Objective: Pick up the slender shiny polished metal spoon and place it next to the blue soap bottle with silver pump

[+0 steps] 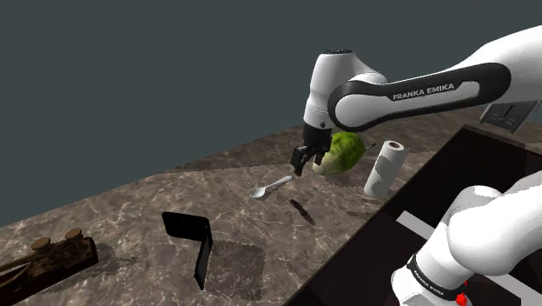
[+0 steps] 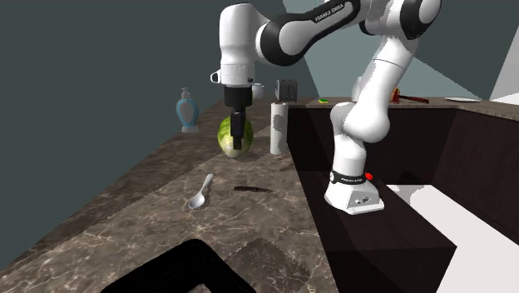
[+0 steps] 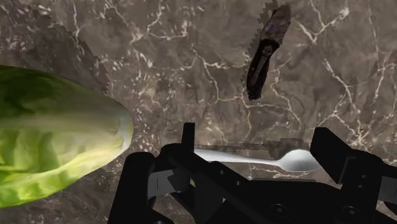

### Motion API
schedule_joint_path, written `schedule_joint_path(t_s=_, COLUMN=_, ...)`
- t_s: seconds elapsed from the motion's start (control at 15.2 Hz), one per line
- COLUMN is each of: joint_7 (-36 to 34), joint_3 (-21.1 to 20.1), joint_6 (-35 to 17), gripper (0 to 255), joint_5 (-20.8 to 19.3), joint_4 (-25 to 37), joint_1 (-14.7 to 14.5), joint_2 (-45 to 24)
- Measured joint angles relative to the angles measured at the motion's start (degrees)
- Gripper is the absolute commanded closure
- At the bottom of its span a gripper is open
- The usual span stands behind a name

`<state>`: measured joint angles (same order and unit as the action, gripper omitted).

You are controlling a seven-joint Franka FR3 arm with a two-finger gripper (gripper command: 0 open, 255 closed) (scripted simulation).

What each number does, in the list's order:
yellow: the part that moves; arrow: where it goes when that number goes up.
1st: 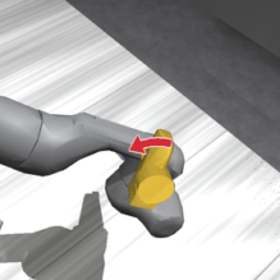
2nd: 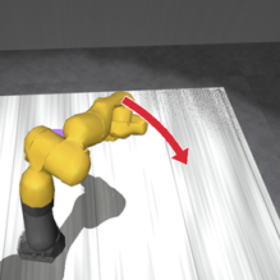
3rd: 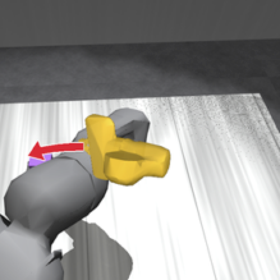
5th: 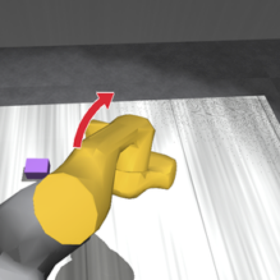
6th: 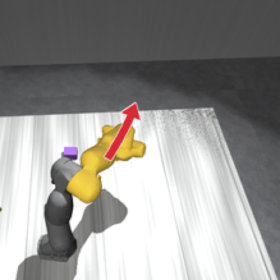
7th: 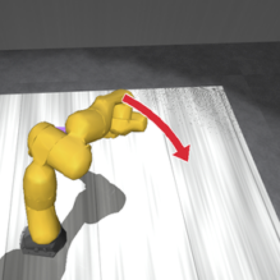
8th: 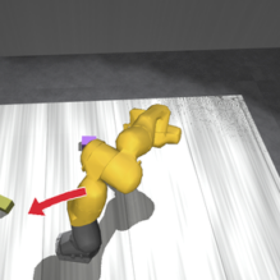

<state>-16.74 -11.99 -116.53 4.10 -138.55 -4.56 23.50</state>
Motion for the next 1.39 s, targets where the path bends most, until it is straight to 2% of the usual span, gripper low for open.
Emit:
schedule_joint_path(t_s=0.26, joint_7=-5.05, joint_3=-3.34, joint_6=-6.35, gripper=0, joint_5=-1.93, joint_4=2.54, joint_1=-0.04, joint_2=-7.10)
schedule_joint_path(t_s=0.46, joint_7=-9.30, joint_3=-5.48, joint_6=-10.78, gripper=0, joint_5=-4.87, joint_4=5.79, joint_1=0.23, joint_2=-13.62)
schedule_joint_path(t_s=0.66, joint_7=-14.23, joint_3=-7.19, joint_6=-14.69, gripper=0, joint_5=-9.03, joint_4=9.51, joint_1=0.19, joint_2=-20.47)
schedule_joint_path(t_s=0.86, joint_7=-19.61, joint_3=-8.18, joint_6=-16.31, gripper=0, joint_5=-13.89, joint_4=14.91, joint_1=-0.68, joint_2=-27.10)
schedule_joint_path(t_s=1.39, joint_7=-23.00, joint_3=-7.45, joint_6=-21.86, gripper=0, joint_5=-18.24, joint_4=14.92, joint_1=-1.08, joint_2=-32.89)
